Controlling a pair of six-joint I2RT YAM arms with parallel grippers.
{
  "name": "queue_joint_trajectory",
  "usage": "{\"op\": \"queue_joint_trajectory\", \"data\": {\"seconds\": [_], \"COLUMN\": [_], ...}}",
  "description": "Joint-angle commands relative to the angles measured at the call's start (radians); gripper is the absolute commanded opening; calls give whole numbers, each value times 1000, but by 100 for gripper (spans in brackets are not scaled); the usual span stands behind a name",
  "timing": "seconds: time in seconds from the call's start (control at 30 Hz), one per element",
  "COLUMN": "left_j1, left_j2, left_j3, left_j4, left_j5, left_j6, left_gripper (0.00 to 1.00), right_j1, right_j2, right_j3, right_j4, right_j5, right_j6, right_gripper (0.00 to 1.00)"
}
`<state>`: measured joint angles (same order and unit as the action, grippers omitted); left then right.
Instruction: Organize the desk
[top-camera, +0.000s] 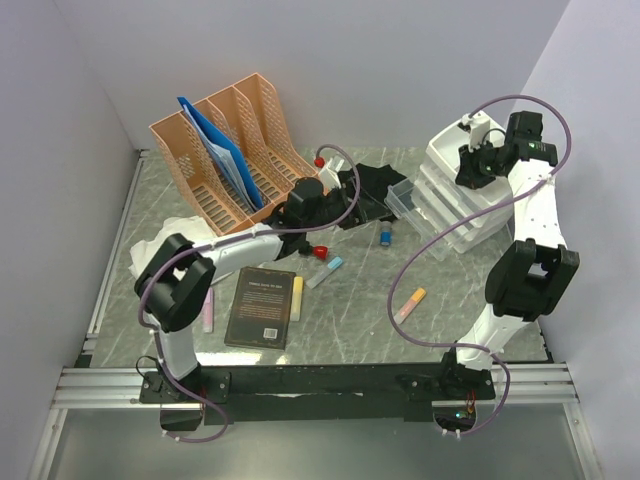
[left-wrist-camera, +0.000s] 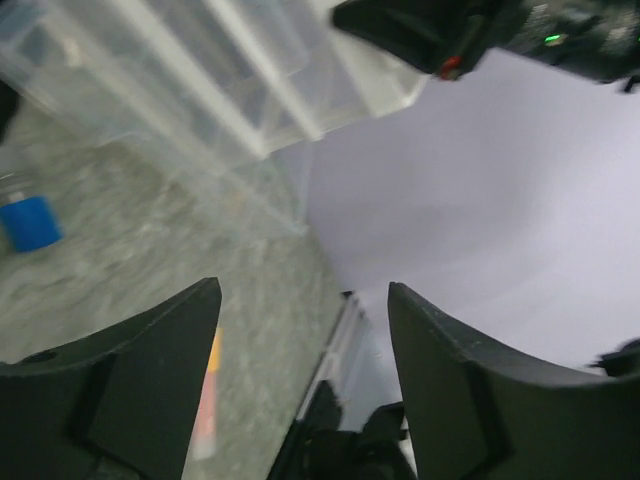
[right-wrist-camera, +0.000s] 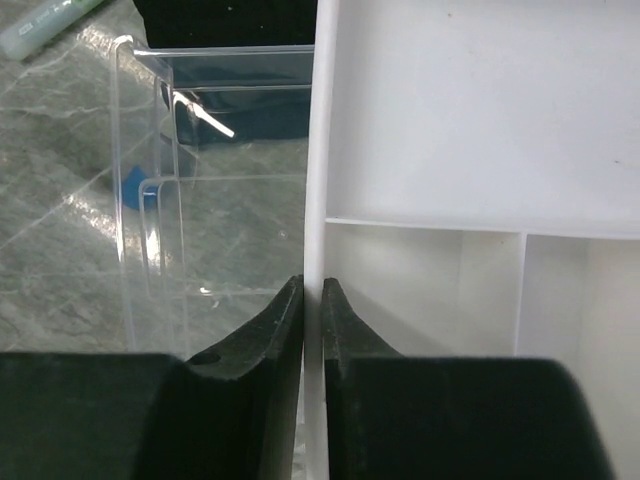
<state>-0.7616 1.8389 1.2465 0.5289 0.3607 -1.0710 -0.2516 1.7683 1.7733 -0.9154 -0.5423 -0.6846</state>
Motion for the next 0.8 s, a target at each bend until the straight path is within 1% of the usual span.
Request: {"op": "queue_joint_trajectory", "data": {"seconds": [0.0,0.03,0.07,0.1,0.13,0.17,0.2,0.23,0.27,0.33,0.4,0.6,0.7,0.77], "left_j1": [-2,-2,-1,-1,-1,-1,-1,-1,-1,4,11,62,77,85], "left_j2": [-107,-140,-157,-177,-219,-239,-260,-303,-325,-378,-412,-556,-647,-674], "left_j3": [67,71,74,74,73,65,59,53,39,25,2,-105,-160,-197], "left_j4": [-257,-312,-335,-355,-386,-398,-411,-431,-440,-460,-484,-500,-506,-509], "left_j5": [-93,-109,-130,-150,-199,-221,-250,-297,-324,-356,-405,-447,-476,-486], "left_j6": [233,259,282,325,344,362,399,413,427,459,470,436,425,418], "left_gripper": [77,78,82,83,85,89,93,94,99,99,99,99,99,99], "right_j1": [-26,-26,-26,-26,-25,-25,-25,-25,-25,-23,-21,-11,6,29], "right_j2": [-4,-9,-10,-18,-23,-27,-38,-43,-49,-64,-81,-107,-122,-136], "right_j3": [-15,10,24,37,58,70,80,95,103,123,136,212,238,248], "right_j4": [-71,-85,-109,-118,-128,-147,-154,-161,-175,-188,-203,-252,-269,-284], "right_j5": [113,104,99,94,88,85,82,81,78,74,73,65,61,50], "right_j6": [-69,-73,-75,-73,-73,-73,-72,-70,-69,-64,-58,-49,-44,-47], "right_gripper": [25,28,31,38,40,43,49,53,55,59,62,64,66,66]}}
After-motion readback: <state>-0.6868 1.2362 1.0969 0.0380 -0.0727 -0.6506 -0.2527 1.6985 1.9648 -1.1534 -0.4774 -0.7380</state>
